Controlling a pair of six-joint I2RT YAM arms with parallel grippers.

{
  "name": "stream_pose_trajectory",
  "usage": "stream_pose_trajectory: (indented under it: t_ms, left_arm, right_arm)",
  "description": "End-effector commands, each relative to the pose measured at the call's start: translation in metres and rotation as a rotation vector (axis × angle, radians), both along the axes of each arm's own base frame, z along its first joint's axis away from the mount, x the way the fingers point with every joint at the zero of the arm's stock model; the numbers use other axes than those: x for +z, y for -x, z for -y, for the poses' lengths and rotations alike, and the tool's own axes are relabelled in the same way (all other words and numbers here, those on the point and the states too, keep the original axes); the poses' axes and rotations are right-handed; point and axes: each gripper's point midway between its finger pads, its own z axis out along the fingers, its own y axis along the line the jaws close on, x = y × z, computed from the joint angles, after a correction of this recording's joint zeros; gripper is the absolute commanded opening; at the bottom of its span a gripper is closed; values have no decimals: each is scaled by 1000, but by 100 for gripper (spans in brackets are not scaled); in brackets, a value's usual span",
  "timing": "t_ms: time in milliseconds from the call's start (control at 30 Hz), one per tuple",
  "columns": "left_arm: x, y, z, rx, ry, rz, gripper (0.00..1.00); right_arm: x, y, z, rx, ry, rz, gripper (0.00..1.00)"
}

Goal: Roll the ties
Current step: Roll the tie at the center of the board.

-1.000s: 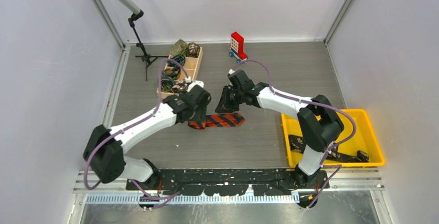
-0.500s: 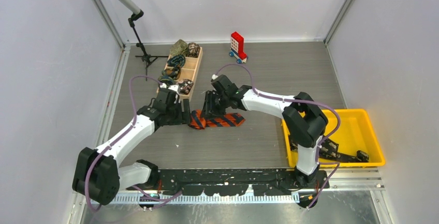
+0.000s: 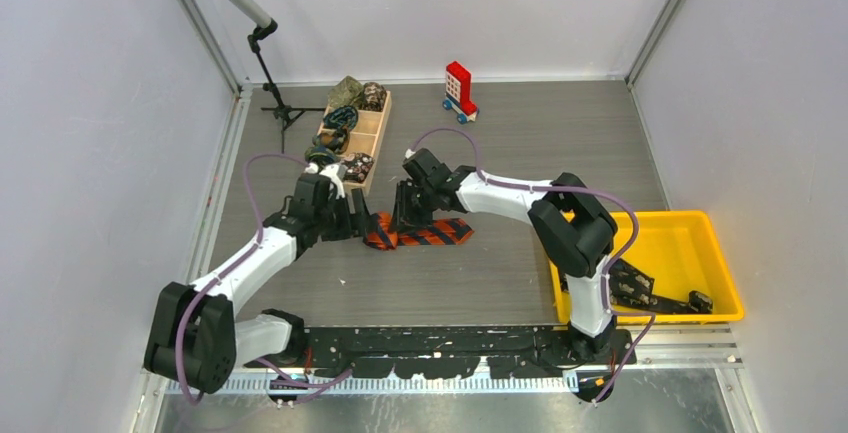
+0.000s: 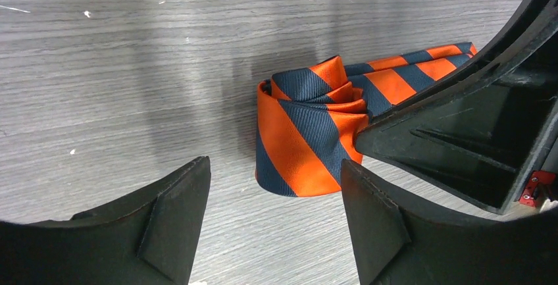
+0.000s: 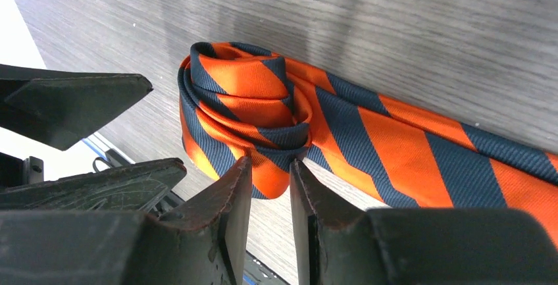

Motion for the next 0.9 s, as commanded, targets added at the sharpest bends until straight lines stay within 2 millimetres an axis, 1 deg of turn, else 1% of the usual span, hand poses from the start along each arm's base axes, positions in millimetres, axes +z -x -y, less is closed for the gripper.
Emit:
stream_pose_trajectory:
  t_ms: [0,133,300,867]
  left_arm:
    - [6,-13,12,-29,73,54,73]
    - [1,-12,16,-44,97,41,73]
    - [-3,-12,19,-55,108,30,71]
    - [-16,-9,24,-51,149,6,67]
  right_arm:
    - [11,-13,-8,4,-10,57,32]
    - [7,-17,-4,0,-2,57,30]
    - [4,-19,-5,5,-1,55,29]
    - [0,-31,-8,26,-4,69,28]
